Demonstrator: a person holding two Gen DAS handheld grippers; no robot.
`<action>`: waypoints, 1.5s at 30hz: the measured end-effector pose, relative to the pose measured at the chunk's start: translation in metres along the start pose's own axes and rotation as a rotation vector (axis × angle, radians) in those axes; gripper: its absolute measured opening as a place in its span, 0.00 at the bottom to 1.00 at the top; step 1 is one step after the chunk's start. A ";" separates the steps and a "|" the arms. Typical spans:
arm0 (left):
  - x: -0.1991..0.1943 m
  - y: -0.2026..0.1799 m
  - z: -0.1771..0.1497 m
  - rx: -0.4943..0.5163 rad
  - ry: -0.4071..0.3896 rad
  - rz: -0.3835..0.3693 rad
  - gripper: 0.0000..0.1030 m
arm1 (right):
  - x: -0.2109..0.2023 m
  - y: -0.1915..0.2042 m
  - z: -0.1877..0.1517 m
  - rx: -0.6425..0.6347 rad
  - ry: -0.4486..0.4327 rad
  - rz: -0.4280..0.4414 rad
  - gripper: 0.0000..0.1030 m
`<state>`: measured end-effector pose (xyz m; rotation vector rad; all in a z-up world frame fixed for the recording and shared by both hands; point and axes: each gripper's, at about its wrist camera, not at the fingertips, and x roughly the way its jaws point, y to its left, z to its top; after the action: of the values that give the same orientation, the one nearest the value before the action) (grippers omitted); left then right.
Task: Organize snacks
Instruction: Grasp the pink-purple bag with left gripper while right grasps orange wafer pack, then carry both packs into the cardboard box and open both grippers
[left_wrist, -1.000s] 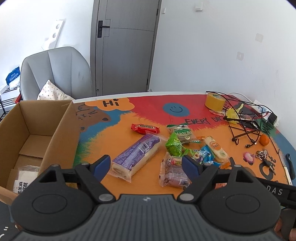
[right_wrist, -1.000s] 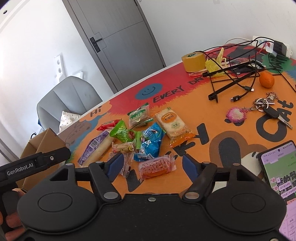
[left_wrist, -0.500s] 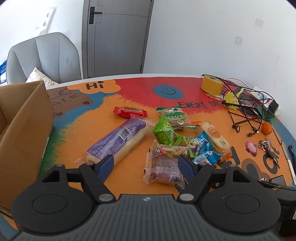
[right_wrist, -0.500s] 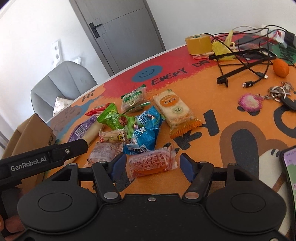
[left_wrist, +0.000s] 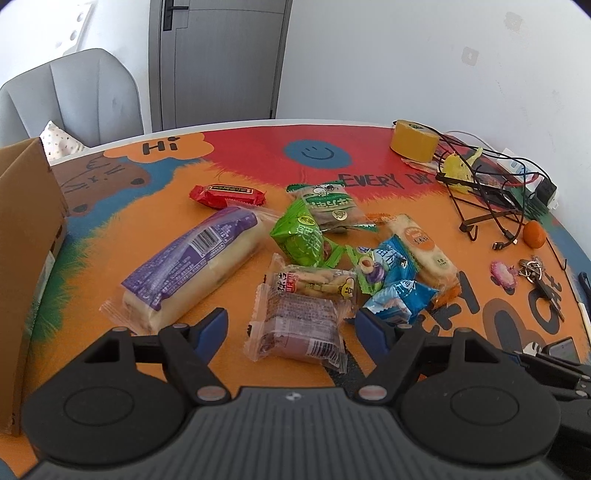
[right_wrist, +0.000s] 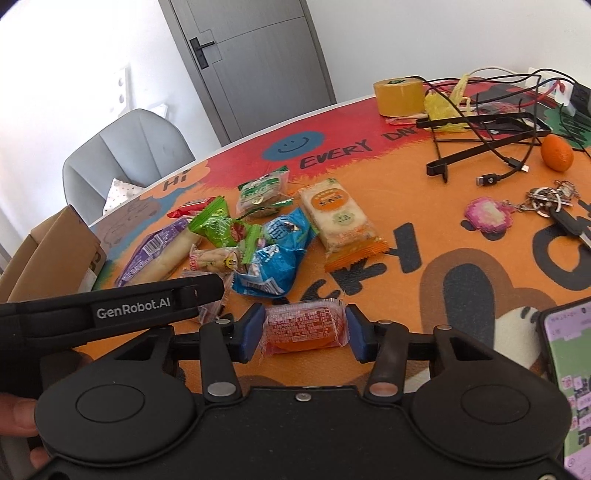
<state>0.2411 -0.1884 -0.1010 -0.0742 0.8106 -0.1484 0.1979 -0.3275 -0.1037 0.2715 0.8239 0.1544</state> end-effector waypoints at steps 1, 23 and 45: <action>0.001 -0.001 0.000 0.001 0.001 0.004 0.73 | -0.001 -0.002 0.000 0.005 0.000 -0.006 0.46; -0.039 0.034 -0.001 -0.039 -0.035 0.006 0.35 | -0.025 0.024 0.009 0.024 -0.078 -0.017 0.46; -0.140 0.086 0.014 -0.087 -0.213 0.041 0.35 | -0.062 0.105 0.028 -0.074 -0.192 0.097 0.46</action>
<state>0.1655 -0.0810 -0.0019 -0.1526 0.6058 -0.0651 0.1737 -0.2471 -0.0106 0.2526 0.6137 0.2450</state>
